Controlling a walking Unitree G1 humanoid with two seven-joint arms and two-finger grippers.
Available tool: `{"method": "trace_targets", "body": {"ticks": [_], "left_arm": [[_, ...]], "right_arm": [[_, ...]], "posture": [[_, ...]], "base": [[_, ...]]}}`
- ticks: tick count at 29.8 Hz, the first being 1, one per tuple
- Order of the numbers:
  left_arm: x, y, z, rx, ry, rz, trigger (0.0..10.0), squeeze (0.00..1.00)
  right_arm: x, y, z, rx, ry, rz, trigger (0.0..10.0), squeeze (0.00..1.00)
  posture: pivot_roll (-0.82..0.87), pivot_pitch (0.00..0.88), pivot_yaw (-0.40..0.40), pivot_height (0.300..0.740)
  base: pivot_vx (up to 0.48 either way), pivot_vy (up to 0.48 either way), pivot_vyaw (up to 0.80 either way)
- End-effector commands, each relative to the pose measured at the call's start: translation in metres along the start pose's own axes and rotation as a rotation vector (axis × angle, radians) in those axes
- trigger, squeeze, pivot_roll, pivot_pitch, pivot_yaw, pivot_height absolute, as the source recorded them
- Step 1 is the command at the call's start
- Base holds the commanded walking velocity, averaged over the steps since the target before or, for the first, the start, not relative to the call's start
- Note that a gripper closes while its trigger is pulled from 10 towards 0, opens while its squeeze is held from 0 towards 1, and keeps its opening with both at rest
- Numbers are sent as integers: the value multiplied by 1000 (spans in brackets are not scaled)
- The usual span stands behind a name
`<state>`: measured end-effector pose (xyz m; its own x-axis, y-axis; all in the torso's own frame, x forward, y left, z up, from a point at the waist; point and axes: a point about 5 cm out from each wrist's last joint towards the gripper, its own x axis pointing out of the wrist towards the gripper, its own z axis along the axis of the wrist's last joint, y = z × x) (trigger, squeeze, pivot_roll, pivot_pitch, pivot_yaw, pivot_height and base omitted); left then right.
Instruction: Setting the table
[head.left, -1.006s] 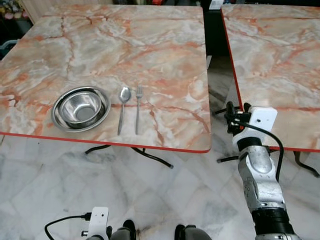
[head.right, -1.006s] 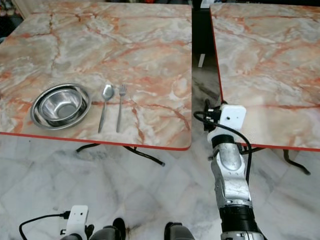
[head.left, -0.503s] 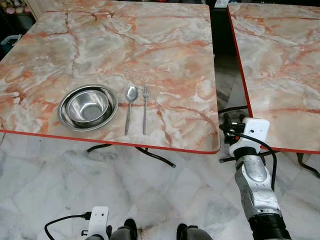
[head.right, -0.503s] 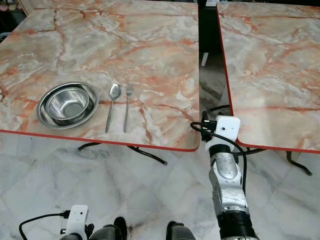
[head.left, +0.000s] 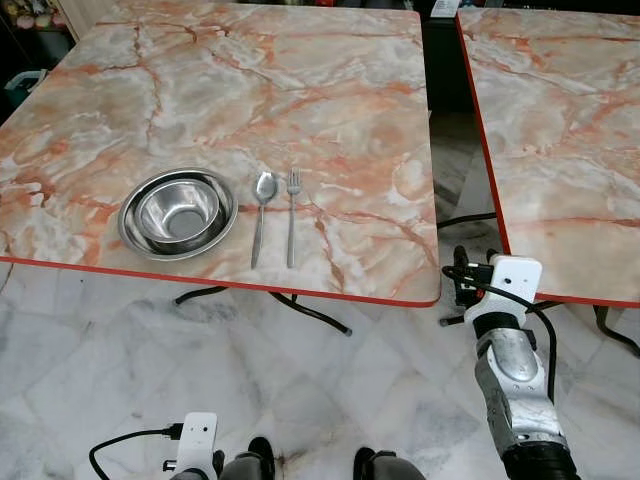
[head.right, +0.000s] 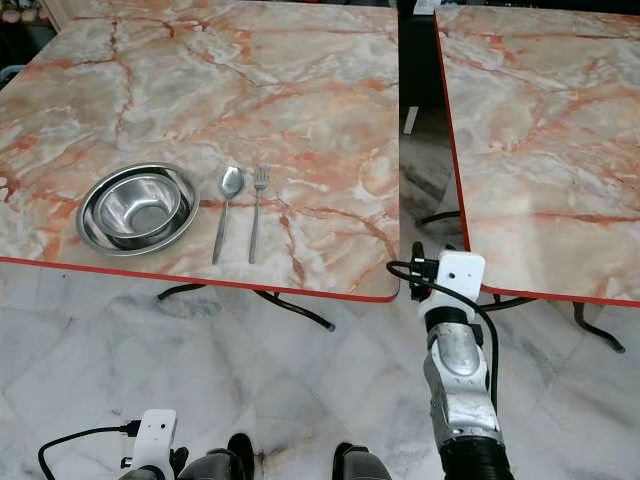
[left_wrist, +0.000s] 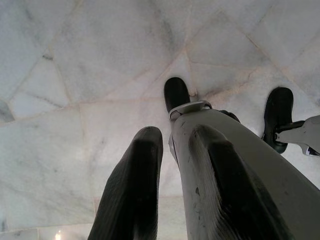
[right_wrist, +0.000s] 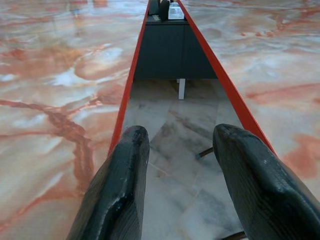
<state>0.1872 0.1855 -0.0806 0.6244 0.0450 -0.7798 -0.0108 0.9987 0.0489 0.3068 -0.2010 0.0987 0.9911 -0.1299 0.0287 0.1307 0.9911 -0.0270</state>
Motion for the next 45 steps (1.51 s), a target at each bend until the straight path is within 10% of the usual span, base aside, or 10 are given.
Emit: {"method": "trace_targets", "body": {"ticks": [1,11,30,45], "left_arm": [[-7,0,-31,5,115,-7,10000,0],[-7,0,-33,10,118,-12,10000,0],[-7,-2,-32,-1,118,-17,10000,0],[-7,-3,-33,17,115,-17,10000,0]], "right_arm": [[-6,-4,-13,-7,42,-17,10000,0],[-20,-5,-47,-23,162,-17,10000,0],[-82,4,-149,3,742,88,10000,0],[-124,13,-174,-7,870,100,10000,0]], "posture": [[-61,244,-1,740],[-59,229,1,740],[-65,241,-9,740],[-66,215,-10,740]], "base": [[0,0,0],[0,0,0],[0,0,0],[0,0,0]]}}
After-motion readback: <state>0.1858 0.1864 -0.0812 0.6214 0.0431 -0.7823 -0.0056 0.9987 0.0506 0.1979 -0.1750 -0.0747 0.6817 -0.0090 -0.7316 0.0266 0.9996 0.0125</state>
